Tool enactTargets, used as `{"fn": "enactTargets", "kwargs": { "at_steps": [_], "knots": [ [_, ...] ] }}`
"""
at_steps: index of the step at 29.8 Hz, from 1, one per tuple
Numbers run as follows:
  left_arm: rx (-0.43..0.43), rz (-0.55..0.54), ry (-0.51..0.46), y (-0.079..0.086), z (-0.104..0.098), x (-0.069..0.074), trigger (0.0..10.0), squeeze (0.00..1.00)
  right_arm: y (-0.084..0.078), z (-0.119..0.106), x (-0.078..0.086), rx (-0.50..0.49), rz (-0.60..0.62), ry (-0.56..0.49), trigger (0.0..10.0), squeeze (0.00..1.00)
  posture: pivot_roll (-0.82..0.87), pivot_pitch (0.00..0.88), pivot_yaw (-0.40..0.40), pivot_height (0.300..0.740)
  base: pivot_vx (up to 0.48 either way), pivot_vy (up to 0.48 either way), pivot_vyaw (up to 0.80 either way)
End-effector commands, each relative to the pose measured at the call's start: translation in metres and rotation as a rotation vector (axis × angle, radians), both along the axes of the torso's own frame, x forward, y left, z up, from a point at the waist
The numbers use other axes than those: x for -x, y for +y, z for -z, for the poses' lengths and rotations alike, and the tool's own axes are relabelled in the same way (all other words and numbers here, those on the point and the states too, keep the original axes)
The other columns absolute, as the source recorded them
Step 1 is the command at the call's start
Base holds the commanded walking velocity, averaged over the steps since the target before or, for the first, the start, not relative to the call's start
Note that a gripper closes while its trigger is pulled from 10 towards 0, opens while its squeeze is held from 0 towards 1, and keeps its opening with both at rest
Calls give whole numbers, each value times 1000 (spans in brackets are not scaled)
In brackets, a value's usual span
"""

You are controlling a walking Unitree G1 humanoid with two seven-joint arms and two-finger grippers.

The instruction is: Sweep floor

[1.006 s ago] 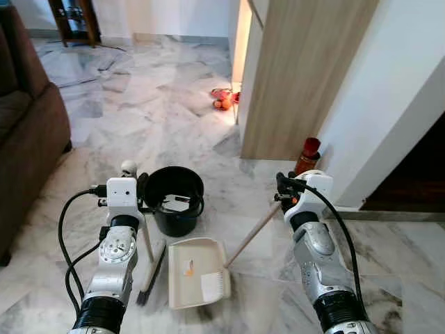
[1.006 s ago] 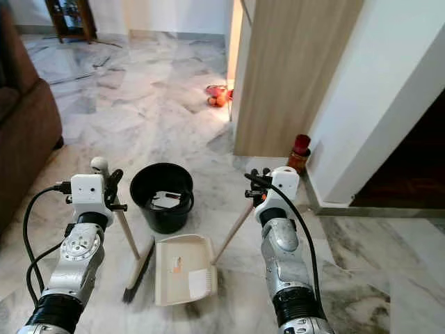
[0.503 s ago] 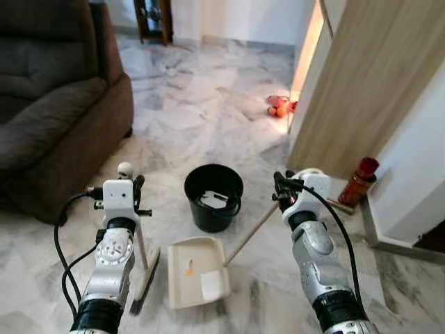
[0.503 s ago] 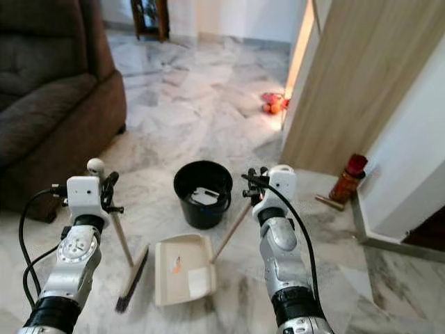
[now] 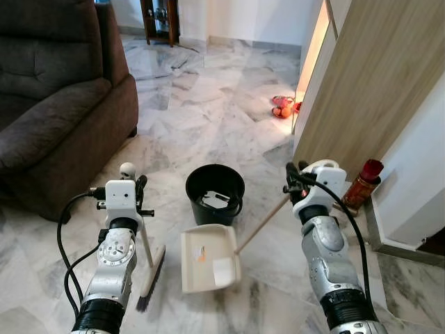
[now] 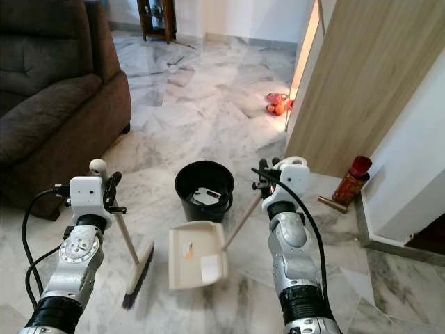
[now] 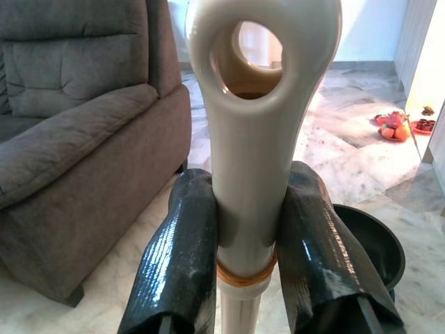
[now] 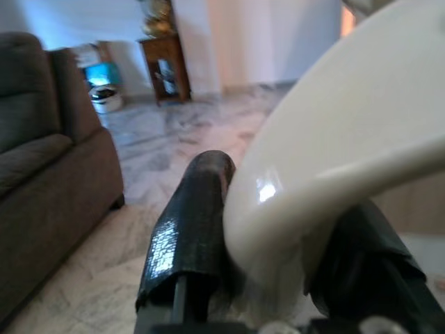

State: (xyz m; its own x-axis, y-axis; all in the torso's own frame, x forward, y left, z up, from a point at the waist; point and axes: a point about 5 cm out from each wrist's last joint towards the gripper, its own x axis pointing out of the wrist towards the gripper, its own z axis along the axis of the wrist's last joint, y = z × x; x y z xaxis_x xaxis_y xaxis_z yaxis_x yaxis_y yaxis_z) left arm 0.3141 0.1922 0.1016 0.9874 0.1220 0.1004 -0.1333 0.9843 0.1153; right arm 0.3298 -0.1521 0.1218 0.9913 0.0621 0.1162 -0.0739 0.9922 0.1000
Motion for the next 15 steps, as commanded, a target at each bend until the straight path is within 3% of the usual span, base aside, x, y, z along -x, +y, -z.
{"fn": "enactTargets", "kwargs": {
  "at_steps": [1, 11, 15],
  "knots": [
    [-10, 4, -33, -1, -8, -3, 10000, 0, -4, -20, -1, 28, 5, -85, 10000, 0, 35, 26, -43, 740, 0, 0, 0],
    [-6, 11, -28, -3, -6, -3, 10000, 0, -22, -36, 10, 40, 16, -125, 10000, 0, 26, 23, -44, 740, 0, 0, 0],
    [-5, 10, -26, -3, -6, -3, 10000, 0, -25, -52, 15, 0, 28, -161, 10000, 0, 26, 23, -44, 740, 0, 0, 0]
  ]
}}
